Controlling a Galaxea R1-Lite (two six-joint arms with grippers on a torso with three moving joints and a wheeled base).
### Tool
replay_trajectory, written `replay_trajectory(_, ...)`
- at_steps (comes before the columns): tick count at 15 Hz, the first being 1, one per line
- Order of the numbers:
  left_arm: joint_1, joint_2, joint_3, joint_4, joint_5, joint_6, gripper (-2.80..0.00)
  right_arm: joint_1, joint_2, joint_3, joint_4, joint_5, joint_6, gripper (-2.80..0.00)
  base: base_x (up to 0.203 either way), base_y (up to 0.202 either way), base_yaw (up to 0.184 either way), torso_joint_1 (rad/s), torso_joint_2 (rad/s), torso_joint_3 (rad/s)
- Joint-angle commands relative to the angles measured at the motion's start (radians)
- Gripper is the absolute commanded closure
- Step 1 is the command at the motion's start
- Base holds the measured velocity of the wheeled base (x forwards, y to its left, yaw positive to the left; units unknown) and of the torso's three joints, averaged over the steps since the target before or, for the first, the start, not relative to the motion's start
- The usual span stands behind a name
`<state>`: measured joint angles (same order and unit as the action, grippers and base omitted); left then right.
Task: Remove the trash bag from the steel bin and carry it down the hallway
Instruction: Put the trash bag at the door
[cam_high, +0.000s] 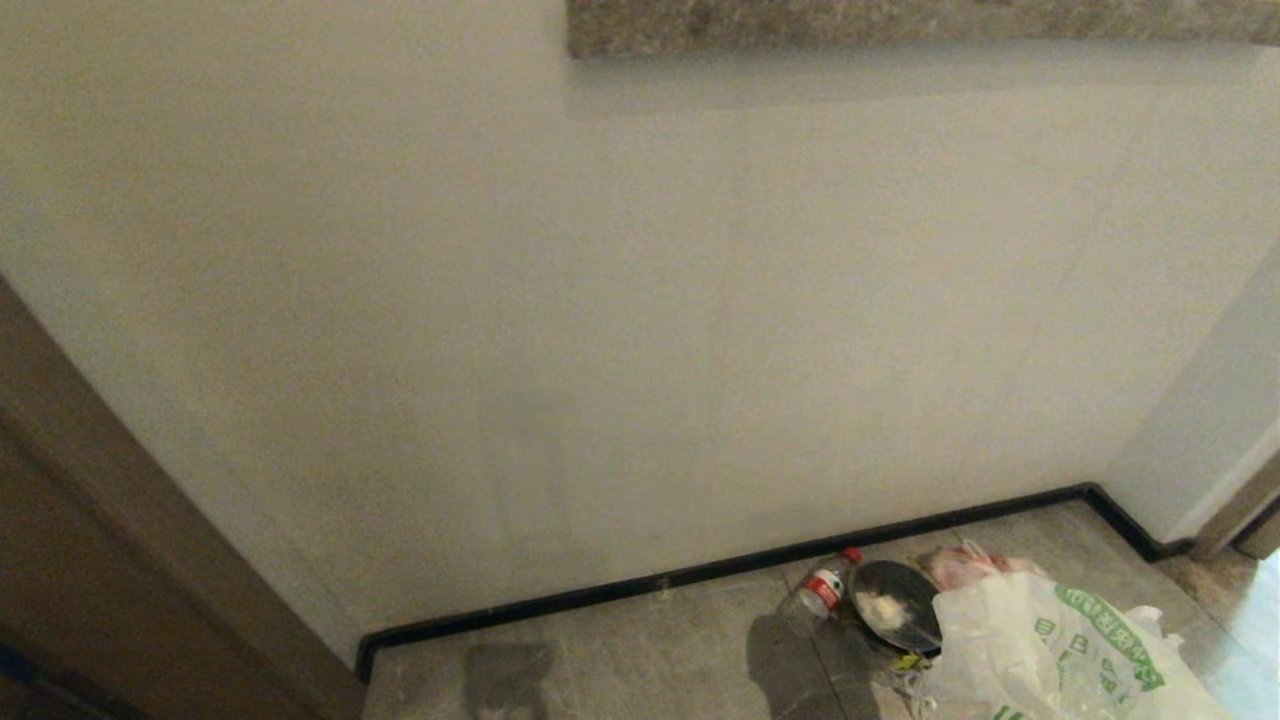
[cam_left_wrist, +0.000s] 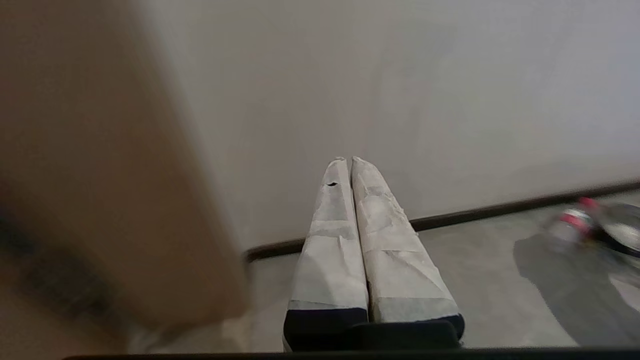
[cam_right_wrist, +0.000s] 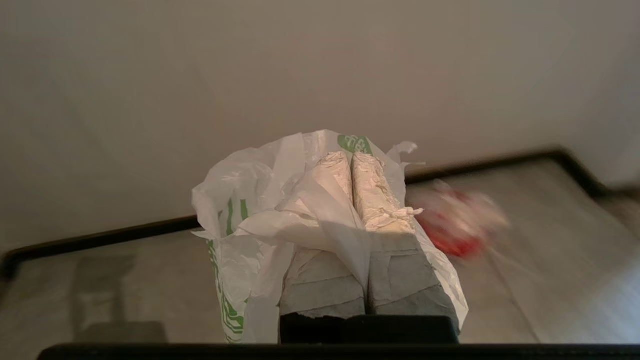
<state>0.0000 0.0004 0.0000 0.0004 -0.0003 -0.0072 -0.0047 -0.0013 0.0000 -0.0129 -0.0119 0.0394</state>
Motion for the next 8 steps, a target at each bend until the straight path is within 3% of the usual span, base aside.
replay_trajectory(1, 0.000, 0.000, 0.000, 0.000, 0.000, 0.000, 0.00, 0.000, 0.000, 0.002, -0.001, 0.001, 0.001, 0.00, 0.005, -0.015, 0.163, 0.002, 0.00, 0.005)
replay_trajectory(5, 0.000, 0.000, 0.000, 0.000, 0.000, 0.001, 0.00, -0.001, 0.000, 0.002, 0.001, 0.001, 0.001, 0.00, 0.002, -0.018, 0.149, 0.004, 0.00, 0.004)
replay_trajectory(8, 0.000, 0.000, 0.000, 0.000, 0.000, 0.001, 0.00, -0.001, 0.000, 0.002, 0.001, 0.000, 0.001, 0.00, 0.000, -0.003, 0.025, 0.001, 0.00, 0.001)
